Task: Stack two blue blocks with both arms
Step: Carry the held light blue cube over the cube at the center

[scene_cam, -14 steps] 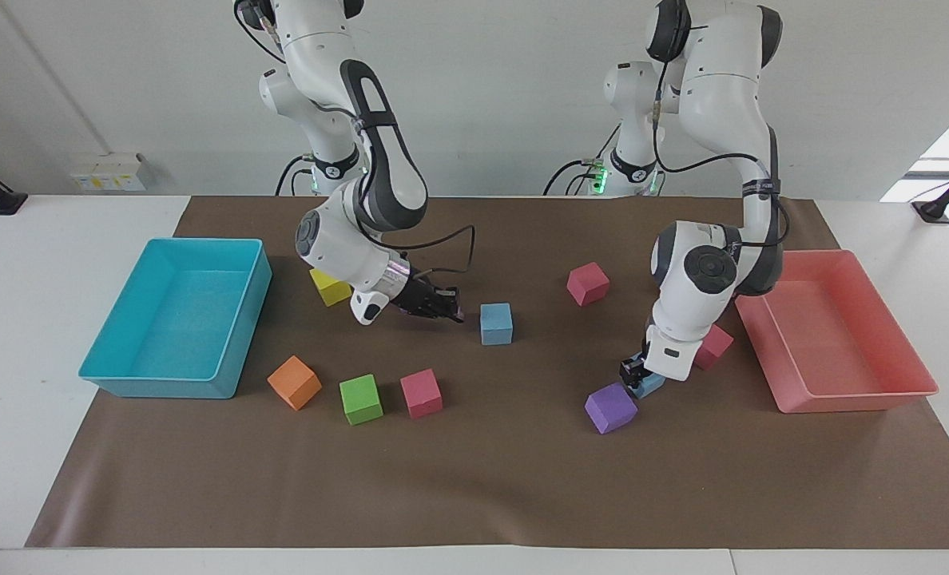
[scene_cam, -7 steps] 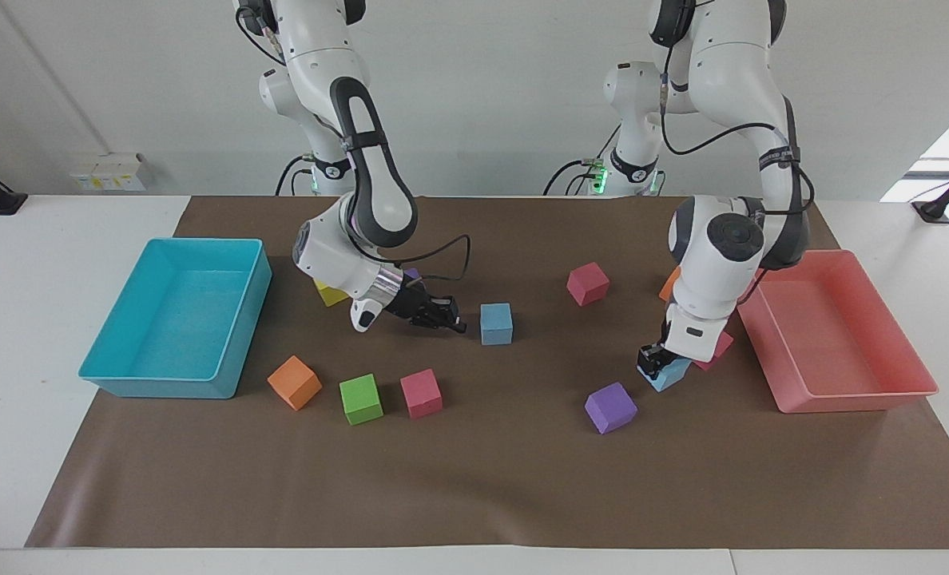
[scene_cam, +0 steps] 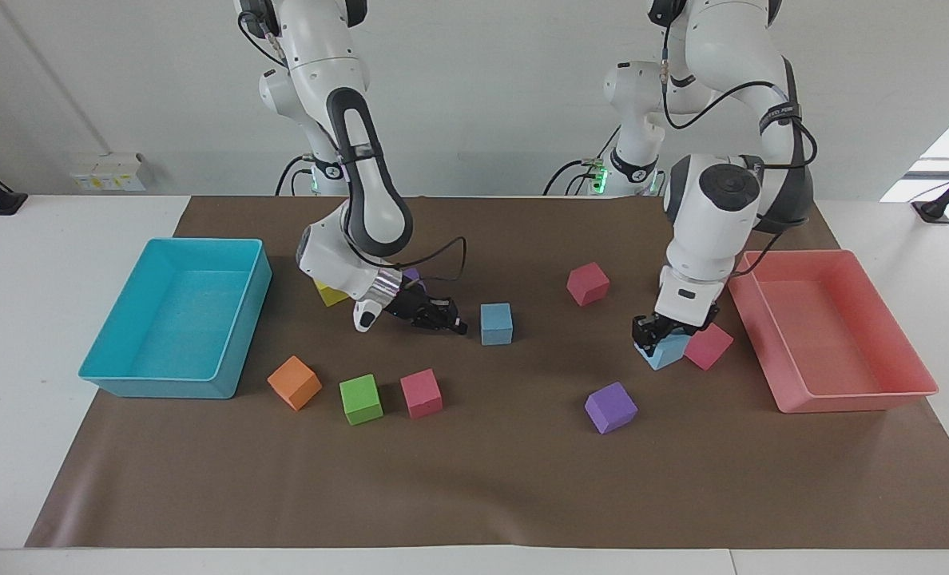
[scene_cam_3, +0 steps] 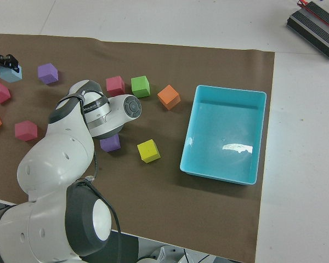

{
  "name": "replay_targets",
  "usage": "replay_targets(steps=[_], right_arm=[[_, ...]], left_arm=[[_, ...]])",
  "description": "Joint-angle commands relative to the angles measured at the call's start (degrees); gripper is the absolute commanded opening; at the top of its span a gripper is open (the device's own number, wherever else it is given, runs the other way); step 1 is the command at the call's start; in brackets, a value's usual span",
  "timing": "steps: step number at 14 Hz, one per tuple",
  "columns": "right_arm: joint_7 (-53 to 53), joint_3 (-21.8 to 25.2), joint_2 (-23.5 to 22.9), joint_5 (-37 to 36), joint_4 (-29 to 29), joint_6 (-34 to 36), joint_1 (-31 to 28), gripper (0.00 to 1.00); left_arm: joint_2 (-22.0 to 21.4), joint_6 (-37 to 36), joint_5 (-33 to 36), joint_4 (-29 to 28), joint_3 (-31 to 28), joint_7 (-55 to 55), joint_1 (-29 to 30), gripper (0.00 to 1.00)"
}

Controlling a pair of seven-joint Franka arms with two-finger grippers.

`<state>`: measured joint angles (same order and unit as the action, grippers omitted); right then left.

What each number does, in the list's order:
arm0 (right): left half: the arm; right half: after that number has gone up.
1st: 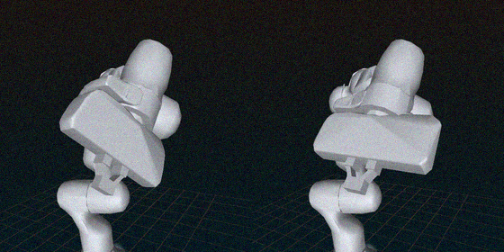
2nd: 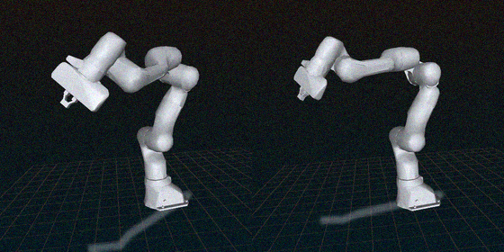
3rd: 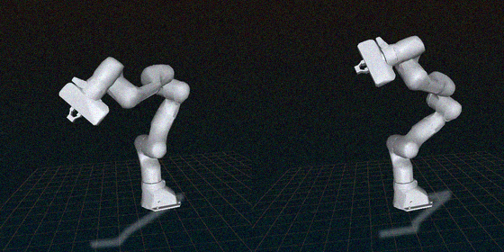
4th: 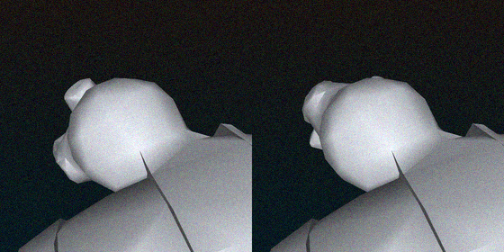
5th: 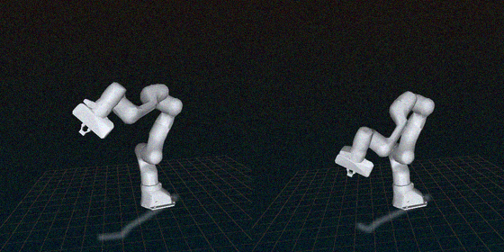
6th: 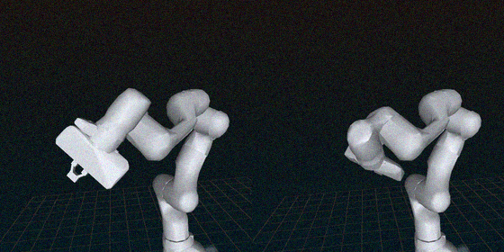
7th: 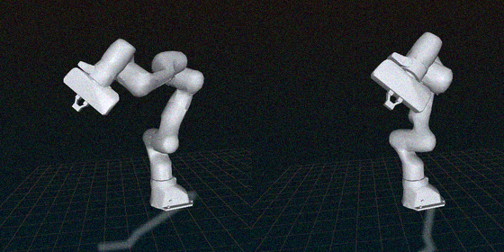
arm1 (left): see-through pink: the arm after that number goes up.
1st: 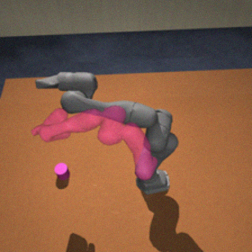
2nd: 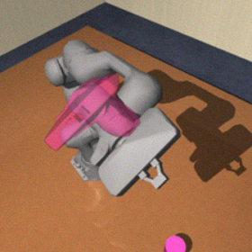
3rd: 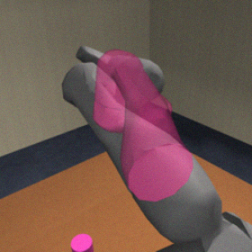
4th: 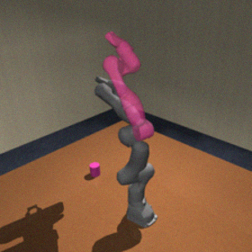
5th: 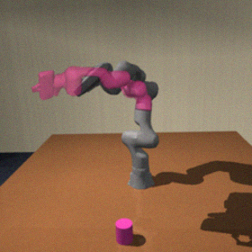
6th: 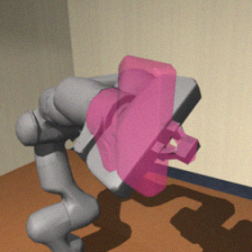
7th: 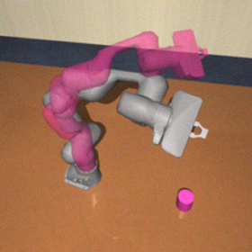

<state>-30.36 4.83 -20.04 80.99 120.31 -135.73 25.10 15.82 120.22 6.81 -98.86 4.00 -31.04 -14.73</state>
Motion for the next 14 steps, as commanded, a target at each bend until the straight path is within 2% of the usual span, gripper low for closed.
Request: replay_targets(steps=[1, 6, 8, 10, 12, 14], right_arm=[[-5.2, -0.4, 0.5, 1.9, 0.8, -0.9, -0.1, 0.0], [-6.7, -0.4, 0.7, 1.9, 1.3, -0.9, -0.1, 0.0], [-6.7, -0.3, 0.7, 1.9, 1.4, -0.9, -0.1, 0.0], [-6.7, -0.4, 0.7, 1.9, 1.4, -0.9, -0.1, 0.0], [-6.7, -0.3, 0.7, 1.9, 1.5, -1.0, -0.1, 0.0], [-6.8, -0.3, 0.7, 1.9, 1.5, -1.0, -0.1, 0.0]], left_arm=[[-1.5, -1.5, 1.7, -1.1, -0.3, -0.4, -4.2, 0.0], [0.1, -0.3, 0.6, -0.9, -0.2, -0.7, -11.8, 0.0], [0.5, 1.0, -7.2, -0.9, -0.3, -1.0, -13.4, 0.0], [0.6, 0.9, -7.7, -1.0, -0.2, -1.0, -14.7, 0.0], [3.1, 1.5, -7.7, -0.4, -0.4, -1.4, -17.9, 0.0], [4.0, 1.6, -7.9, 0.5, -0.4, -1.8, -18.7, 0.0]])
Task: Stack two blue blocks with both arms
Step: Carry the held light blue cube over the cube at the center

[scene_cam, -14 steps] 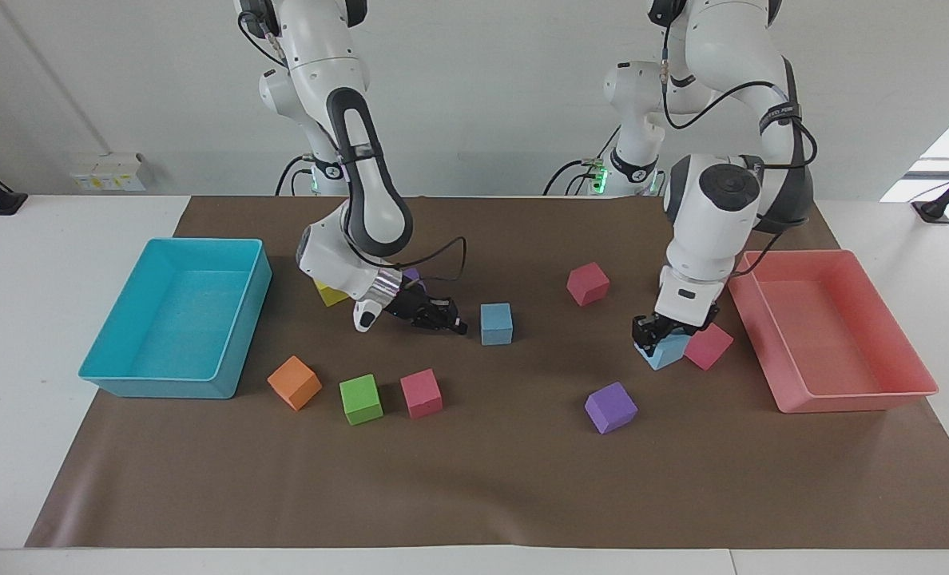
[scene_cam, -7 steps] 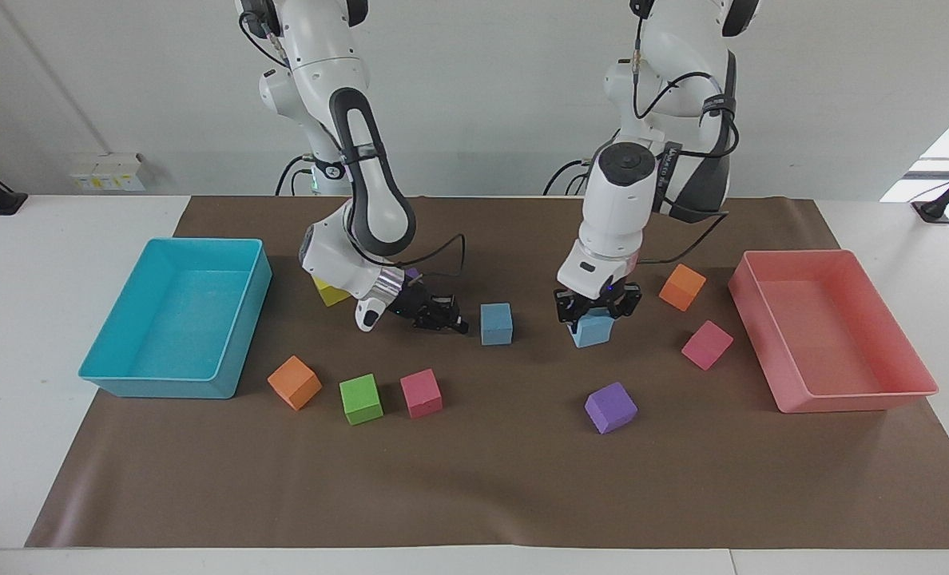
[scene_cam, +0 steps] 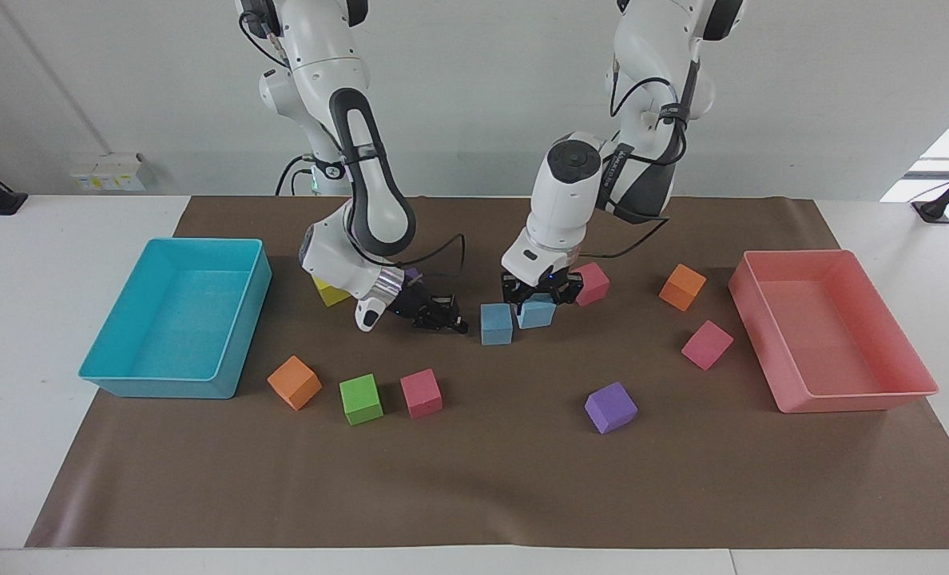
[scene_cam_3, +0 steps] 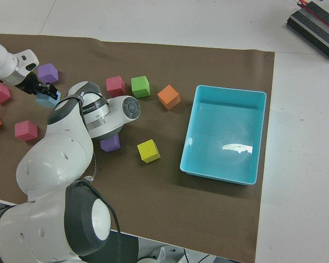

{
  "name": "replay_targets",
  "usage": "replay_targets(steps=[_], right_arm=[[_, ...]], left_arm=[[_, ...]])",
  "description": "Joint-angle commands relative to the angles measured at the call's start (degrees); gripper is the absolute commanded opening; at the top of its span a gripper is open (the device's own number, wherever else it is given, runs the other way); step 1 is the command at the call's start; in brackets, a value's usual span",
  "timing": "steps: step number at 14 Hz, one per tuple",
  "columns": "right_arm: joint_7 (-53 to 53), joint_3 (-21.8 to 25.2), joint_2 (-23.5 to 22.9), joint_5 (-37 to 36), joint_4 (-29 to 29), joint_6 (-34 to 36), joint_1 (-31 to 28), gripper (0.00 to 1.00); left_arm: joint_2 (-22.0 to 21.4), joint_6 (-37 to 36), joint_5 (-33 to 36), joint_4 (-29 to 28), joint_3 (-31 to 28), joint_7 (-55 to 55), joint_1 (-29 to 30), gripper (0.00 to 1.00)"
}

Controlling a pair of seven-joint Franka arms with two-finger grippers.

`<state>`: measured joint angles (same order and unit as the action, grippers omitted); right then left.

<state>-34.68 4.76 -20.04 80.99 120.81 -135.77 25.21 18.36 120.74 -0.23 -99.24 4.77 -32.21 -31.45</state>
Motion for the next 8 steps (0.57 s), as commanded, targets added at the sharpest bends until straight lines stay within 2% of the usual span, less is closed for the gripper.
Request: replay_targets(steps=[1, 8], right_arm=[[-2.4, -0.3, 0.7, 1.9, 1.0, -1.1, -0.2, 0.0], [-2.5, -0.3, 0.7, 1.9, 1.0, -1.2, -0.2, 0.0]], left_arm=[[2.1, 1.4, -0.9, 1.4, -1.1, -2.1, -2.5, 0.0], [4.0, 3.5, -0.5, 2.1, -1.2, -4.3, -4.1, 0.0]])
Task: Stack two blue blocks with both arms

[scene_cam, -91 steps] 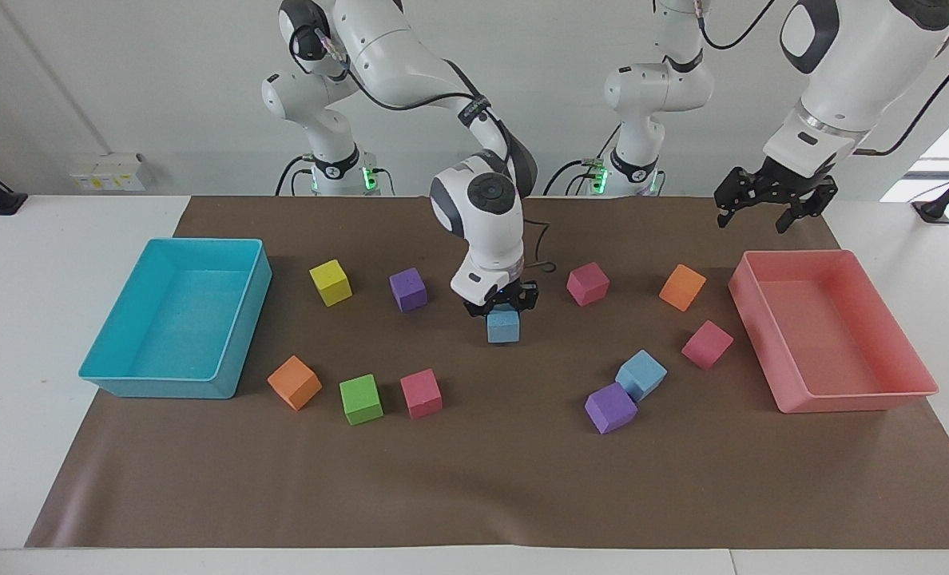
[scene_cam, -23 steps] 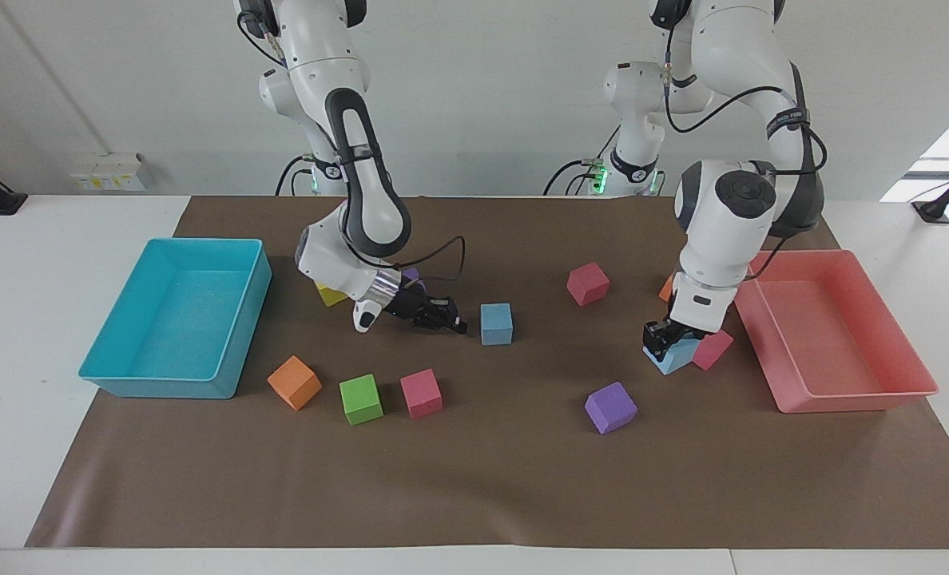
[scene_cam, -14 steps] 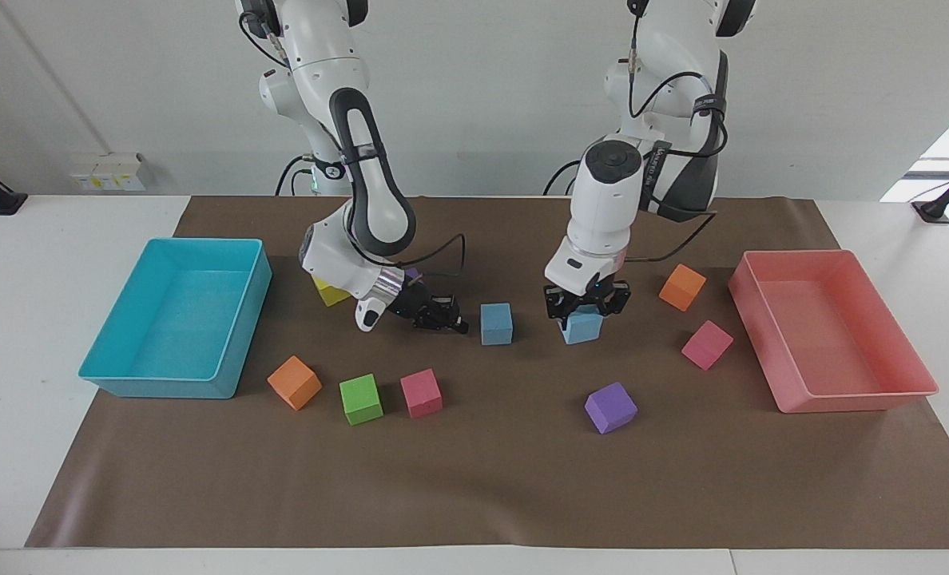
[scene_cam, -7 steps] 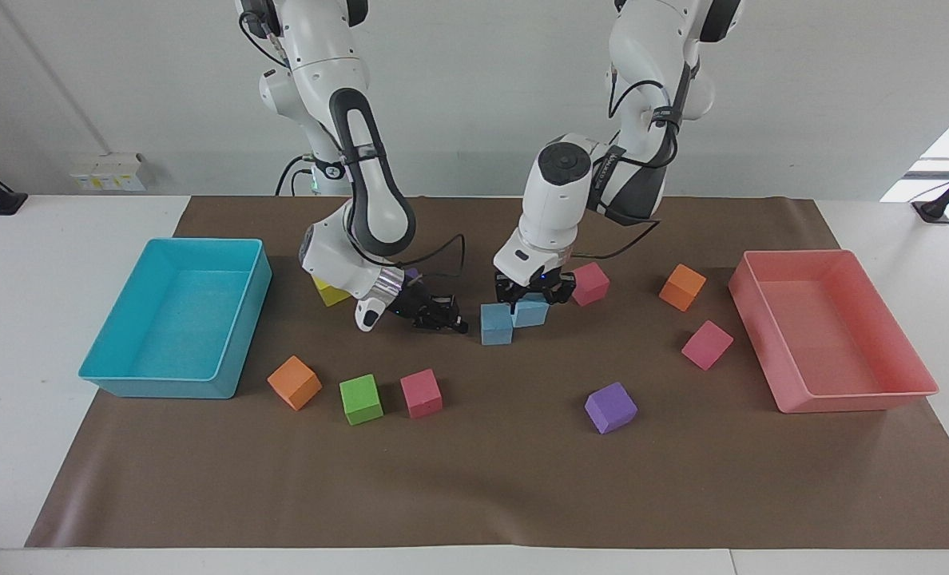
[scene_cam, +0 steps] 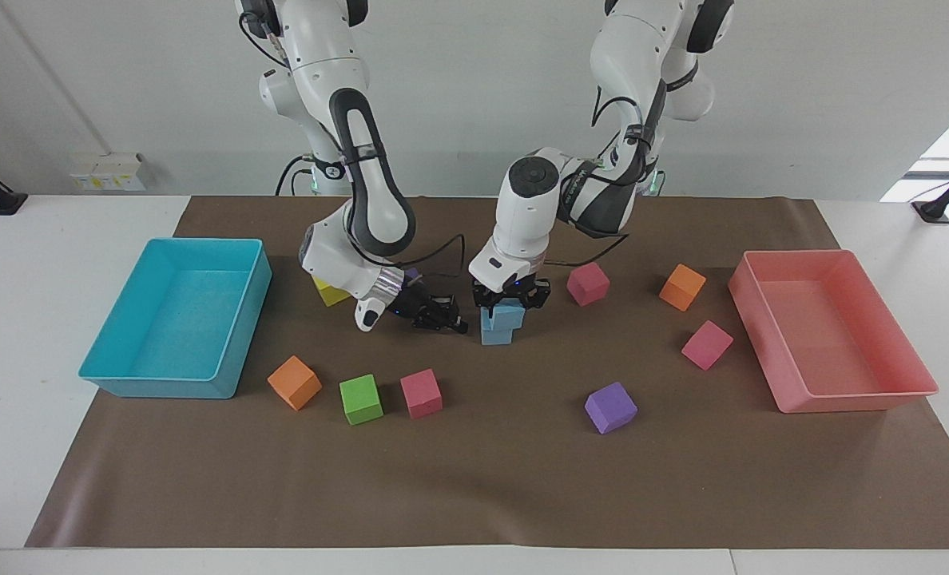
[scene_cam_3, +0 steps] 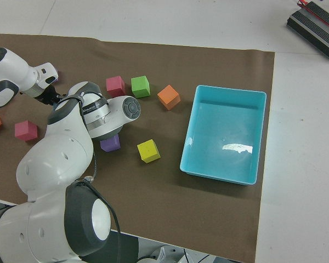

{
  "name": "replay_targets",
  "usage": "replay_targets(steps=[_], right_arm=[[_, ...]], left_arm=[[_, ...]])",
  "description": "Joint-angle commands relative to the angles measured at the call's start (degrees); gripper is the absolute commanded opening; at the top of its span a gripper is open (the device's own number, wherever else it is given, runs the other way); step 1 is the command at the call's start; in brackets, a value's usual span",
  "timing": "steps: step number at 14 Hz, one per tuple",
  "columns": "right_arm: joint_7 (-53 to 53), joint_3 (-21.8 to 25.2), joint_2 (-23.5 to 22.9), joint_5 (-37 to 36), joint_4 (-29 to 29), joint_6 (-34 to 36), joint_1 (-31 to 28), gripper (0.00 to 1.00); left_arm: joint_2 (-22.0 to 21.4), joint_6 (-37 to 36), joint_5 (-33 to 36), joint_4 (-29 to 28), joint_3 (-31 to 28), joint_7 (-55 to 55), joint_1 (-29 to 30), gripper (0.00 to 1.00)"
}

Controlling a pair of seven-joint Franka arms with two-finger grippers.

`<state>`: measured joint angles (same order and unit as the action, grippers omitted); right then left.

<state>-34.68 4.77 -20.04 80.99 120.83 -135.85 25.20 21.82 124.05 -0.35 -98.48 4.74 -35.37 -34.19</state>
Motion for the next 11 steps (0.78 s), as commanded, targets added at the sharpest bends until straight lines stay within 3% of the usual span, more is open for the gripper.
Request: replay_targets(steps=[1, 11], right_arm=[[-2.5, -0.3, 0.7, 1.9, 1.0, -1.1, -0.2, 0.0], [-2.8, -0.3, 0.7, 1.9, 1.0, -1.2, -0.2, 0.0]], left_arm=[[0.6, 0.2, -0.3, 1.4, -1.1, -1.1, -1.9, 0.0], [0.5, -1.0, 1.2, 1.7, -1.1, -1.0, -2.9, 0.0]])
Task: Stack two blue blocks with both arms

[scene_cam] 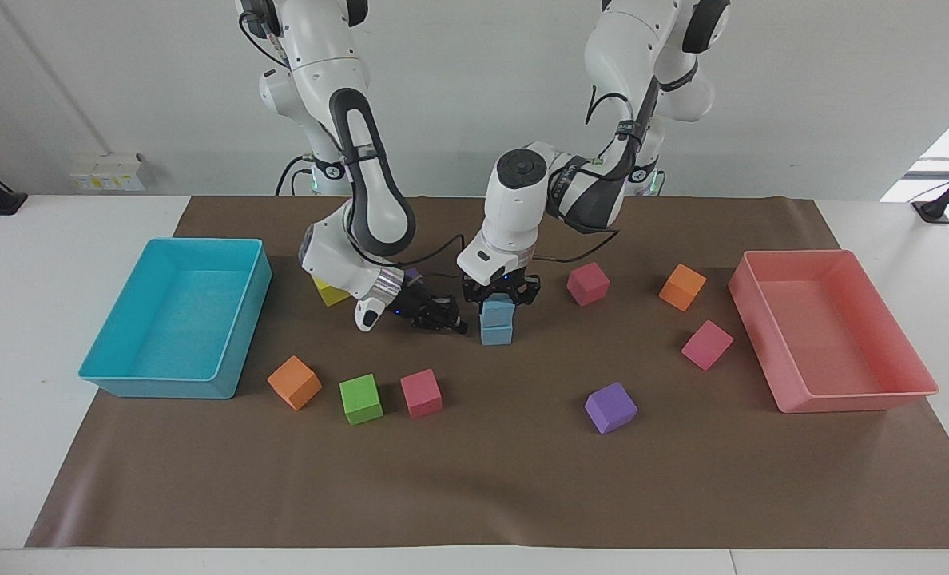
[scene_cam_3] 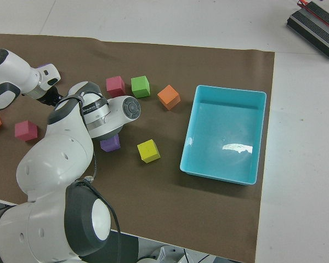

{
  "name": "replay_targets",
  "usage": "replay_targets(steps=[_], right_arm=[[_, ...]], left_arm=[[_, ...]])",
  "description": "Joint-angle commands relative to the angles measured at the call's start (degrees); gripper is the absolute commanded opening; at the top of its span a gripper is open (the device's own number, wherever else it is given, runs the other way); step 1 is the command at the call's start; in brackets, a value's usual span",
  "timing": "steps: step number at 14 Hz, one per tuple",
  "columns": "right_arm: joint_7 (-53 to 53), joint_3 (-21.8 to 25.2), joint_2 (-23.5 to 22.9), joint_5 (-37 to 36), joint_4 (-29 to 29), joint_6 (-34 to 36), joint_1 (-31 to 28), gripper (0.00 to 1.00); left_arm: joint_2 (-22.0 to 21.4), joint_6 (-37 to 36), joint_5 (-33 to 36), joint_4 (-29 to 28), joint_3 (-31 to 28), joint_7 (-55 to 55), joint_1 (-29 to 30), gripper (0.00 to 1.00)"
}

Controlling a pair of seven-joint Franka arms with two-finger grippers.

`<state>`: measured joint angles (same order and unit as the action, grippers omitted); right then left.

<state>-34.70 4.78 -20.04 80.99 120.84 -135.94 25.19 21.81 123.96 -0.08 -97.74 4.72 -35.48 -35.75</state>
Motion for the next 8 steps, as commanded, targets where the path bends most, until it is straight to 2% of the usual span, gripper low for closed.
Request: replay_targets(steps=[1, 4, 6, 8], right_arm=[[-2.8, -0.3, 0.7, 1.9, 1.0, -1.1, -0.2, 0.0], [-2.9, -0.3, 0.7, 1.9, 1.0, -1.0, -0.2, 0.0], [-2.8, -0.3, 0.7, 1.9, 1.0, -1.0, -0.2, 0.0], [-2.9, -0.3, 0.7, 1.9, 1.0, -1.0, -0.2, 0.0]], left_arm=[[0.5, -0.9, 1.0, 0.9, -1.1, -0.9, -1.3, 0.0], [0.5, -1.0, 0.9, 0.9, -1.1, -0.8, -1.3, 0.02], [0.5, -1.7, 0.9, 0.8, -1.1, -0.8, -1.3, 0.22], [0.5, -1.6, 0.9, 0.8, -1.0, -0.8, -1.3, 0.37]])
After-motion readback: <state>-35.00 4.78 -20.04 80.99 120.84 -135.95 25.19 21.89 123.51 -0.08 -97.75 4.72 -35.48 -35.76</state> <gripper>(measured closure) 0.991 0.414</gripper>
